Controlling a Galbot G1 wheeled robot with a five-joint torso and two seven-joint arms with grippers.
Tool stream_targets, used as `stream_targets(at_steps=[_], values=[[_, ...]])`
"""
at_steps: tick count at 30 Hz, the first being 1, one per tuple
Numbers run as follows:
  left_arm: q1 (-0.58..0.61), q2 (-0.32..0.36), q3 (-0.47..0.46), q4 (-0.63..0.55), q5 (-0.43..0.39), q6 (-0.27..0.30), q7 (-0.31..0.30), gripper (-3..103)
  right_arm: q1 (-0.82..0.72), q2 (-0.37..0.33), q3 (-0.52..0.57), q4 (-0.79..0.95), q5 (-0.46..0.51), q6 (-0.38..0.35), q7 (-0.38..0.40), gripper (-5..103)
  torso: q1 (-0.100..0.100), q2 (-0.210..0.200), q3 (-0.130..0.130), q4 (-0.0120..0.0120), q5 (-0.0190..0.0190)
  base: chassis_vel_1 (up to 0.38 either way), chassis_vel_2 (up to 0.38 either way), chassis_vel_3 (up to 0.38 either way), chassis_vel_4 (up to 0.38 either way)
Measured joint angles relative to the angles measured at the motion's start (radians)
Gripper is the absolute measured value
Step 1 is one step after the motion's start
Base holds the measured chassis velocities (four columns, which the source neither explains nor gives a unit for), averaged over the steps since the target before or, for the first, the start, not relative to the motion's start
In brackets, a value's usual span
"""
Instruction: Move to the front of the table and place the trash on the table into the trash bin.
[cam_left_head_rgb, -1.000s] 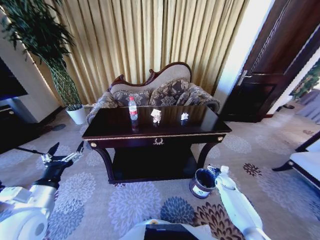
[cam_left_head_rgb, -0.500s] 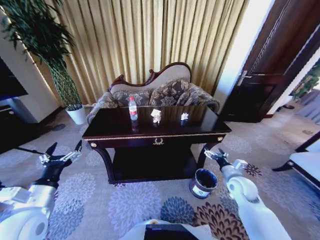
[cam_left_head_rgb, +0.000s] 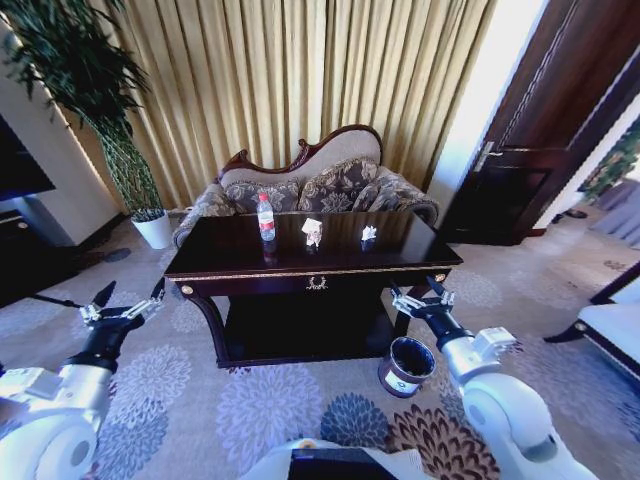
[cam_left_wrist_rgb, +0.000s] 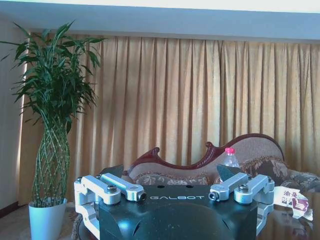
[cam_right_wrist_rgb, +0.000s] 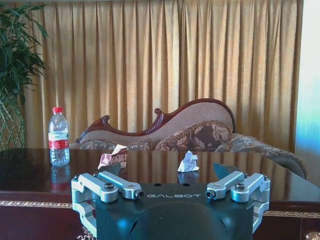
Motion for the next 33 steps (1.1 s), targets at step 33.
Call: stream_targets(at_steps=[33], values=[[-0.013, 0.008, -0.013, -0.012, 0.021, 0.134, -0.007, 100, 0.004, 0.001, -0.025, -0.04, -0.008, 0.004, -0.027, 100, 0.0, 0.0, 0.0, 0.0001, -0.0001, -0.104, 0.105, 0.106, -0.1]])
